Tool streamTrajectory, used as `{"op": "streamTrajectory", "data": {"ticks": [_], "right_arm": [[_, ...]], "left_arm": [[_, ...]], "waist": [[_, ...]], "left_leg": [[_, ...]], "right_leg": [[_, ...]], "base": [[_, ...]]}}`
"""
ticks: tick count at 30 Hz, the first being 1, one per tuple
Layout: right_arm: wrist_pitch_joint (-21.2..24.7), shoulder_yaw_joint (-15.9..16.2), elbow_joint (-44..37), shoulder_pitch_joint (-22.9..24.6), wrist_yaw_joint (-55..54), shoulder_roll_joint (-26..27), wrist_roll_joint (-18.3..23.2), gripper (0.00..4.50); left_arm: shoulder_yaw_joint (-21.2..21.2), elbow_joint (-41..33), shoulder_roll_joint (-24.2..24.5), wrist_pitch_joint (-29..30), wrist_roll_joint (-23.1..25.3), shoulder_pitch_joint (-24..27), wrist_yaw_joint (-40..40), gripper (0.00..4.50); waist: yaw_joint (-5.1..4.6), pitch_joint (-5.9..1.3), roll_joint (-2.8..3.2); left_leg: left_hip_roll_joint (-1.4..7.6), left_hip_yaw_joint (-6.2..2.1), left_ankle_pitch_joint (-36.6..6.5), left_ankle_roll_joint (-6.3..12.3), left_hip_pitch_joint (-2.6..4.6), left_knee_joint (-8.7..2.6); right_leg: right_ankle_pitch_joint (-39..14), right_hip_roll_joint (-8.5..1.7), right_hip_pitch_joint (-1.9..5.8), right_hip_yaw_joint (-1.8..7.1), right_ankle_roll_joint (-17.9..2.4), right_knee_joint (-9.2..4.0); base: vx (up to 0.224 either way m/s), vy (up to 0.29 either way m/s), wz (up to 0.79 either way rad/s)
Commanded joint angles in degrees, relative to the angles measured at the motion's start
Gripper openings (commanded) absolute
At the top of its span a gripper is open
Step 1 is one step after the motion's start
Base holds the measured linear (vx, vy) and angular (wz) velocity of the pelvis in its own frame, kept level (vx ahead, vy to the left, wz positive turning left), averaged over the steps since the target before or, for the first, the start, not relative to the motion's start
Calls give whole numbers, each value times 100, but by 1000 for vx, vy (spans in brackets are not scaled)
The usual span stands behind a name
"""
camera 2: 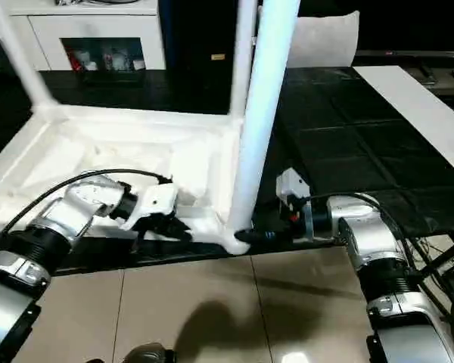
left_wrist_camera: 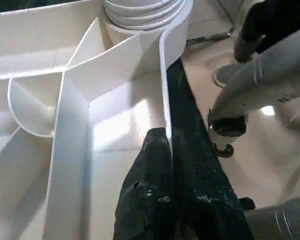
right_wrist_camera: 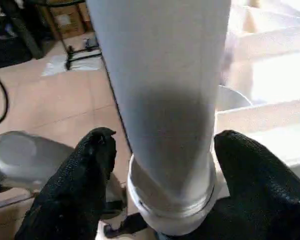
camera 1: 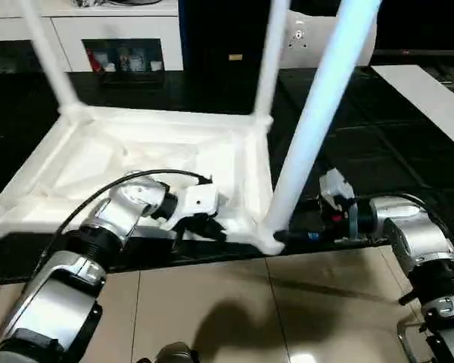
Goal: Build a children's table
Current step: Rotate leg to tighten
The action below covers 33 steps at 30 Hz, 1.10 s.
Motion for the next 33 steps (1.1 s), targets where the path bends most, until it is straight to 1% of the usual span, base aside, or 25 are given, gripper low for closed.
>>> {"op": "streamTrajectory", "data": {"ticks": [1,2,4,5,7,8,9,11,13,14,19,21,22,23,24,25,26,27,28,29,30,31,32,33], "right_arm": [[4,45,-31,-25,157,-27,69,306],[-28,55,-1,-36,190,-23,64,306],[-54,76,61,-54,259,-7,87,276],[-73,86,93,-60,271,2,91,269],[-71,92,116,-63,293,11,105,266],[-79,108,167,-67,374,36,103,248],[-79,109,172,-67,381,38,102,236],[-71,112,211,-72,452,58,93,230],[-45,117,241,-73,505,74,107,207],[-25,127,256,-68,537,83,122,202],[139,99,167,53,395,204,228,195],[398,7,115,74,-203,392,181,195],[571,-69,175,24,-591,507,154,195],[663,-177,314,-77,-1078,651,107,195],[616,-241,430,-155,-1496,758,17,195],[575,-277,507,-206,-1771,825,-45,195],[607,-308,606,-291,-2147,924,-127,195],[636,-323,651,-333,-2325,972,-164,195],[693,-362,733,-421,-2734,1085,-239,195],[836,-438,808,-516,-3147,1221,-255,195],[1116,-677,937,-715,-4122,1587,-223,195],[1121,-691,942,-722,-4160,1604,-216,195],[1143,-792,963,-763,-4462,1738,-189,195],[1144,-793,963,-763,-4465,1739,-189,195]], "left_arm": [[-175,-42,-12,-220,38,-143,-204,0],[-196,-17,5,-271,33,-146,-276,0],[-230,-9,44,-357,30,-135,-411,0],[-232,-5,52,-378,28,-131,-449,0],[-232,-1,54,-390,26,-130,-470,0],[-226,33,50,-418,42,-139,-503,0],[-225,36,49,-421,43,-140,-504,0],[-223,76,44,-443,56,-151,-501,0],[-213,104,35,-441,51,-154,-495,0],[-191,105,18,-408,20,-146,-511,0],[-30,-76,-109,136,-156,-63,-366,0],[93,-133,-230,597,-182,-72,-28,0],[144,-180,-292,869,-207,-80,99,0],[198,-275,-354,1141,-266,-73,183,0],[258,-344,-424,1346,-296,-69,346,0],[301,-393,-473,1488,-311,-67,464,0],[363,-423,-577,1647,-306,-81,717,0],[390,-443,-627,1730,-305,-87,842,0],[439,-429,-737,1881,-267,-112,1137,0],[469,-410,-843,2013,-228,-137,1383,0],[508,-348,-1100,2277,-95,-177,1958,0],[507,-343,-1111,2284,-88,-178,1980,0],[493,-349,-1201,2374,-21,-169,2145,0],[493,-350,-1201,2375,-20,-169,2146,0]], "waist": [[-11,-459,14],[-4,-456,15],[15,-463,23],[25,-462,20],[42,-467,21],[54,-466,23],[50,-464,7],[59,-465,10],[54,-465,6],[56,-468,4],[49,-464,-3],[43,-458,2],[37,-450,-8],[17,-430,3],[-21,-414,-6],[-88,-395,-6],[-131,-391,-2],[-206,-378,2],[-236,-377,-18],[-276,-376,-15],[-375,-377,-26],[-409,-377,-28],[-434,-386,-33],[-447,-384,-42]], "left_leg": [[492,-244,-943,402,134,-355],[494,-241,-950,399,136,-355],[488,-241,-933,404,135,-353],[486,-237,-920,400,136,-350],[487,-236,-919,397,136,-346],[493,-239,-931,388,142,-349],[491,-234,-932,391,141,-347],[490,-237,-926,382,136,-347],[489,-238,-912,379,135,-348],[492,-238,-909,376,141,-348],[493,-233,-879,380,134,-347],[496,-240,-839,365,131,-354],[499,-242,-881,345,142,-356],[492,-243,-983,281,150,-368],[475,-263,-1109,194,139,-390],[456,-267,-1250,98,164,-395],[450,-273,-1295,56,161,-399],[444,-291,-1366,20,160,-414],[438,-288,-1407,24,168,-416],[443,-292,-1413,6,167,-418],[446,-299,-1420,-29,174,-428],[431,-299,-1424,-39,180,-426],[390,-286,-1381,2,177,-400],[374,-271,-1317,36,167,-389]], "right_leg": [[-1371,-703,309,413,-835,-460],[-1370,-705,306,414,-845,-462],[-1349,-712,312,415,-842,-465],[-1333,-704,306,416,-840,-460],[-1318,-704,304,414,-854,-453],[-1332,-706,302,415,-854,-454],[-1338,-699,299,415,-852,-454],[-1393,-711,306,413,-835,-457],[-1420,-705,306,413,-808,-459],[-1412,-705,303,415,-810,-456],[-1405,-711,310,418,-846,-448],[-1434,-706,302,415,-847,-448],[-1520,-710,292,414,-830,-462],[-1751,-717,289,411,-807,-486],[-2087,-735,313,391,-728,-525],[-2403,-744,289,388,-655,-572],[-2521,-757,304,383,-625,-588],[-2666,-735,313,363,-584,-616],[-2720,-735,313,362,-547,-640],[-2698,-728,318,364,-551,-622],[-2589,-719,307,381,-611,-612],[-2589,-720,296,380,-638,-619],[-2632,-737,314,376,-602,-648],[-2610,-733,318,389,-580,-651]], "base": [[0,0,0],[0,0,0],[0,0,0],[0,0,0],[0,0,0],[0,0,0],[0,0,0],[0,0,0],[0,0,0],[0,0,0],[0,0,0],[0,0,0],[0,0,0],[0,0,0],[0,0,0],[0,0,0],[0,0,0],[0,0,0],[0,0,0],[0,0,0],[0,0,0],[0,0,0],[0,0,0],[0,0,0]]}}
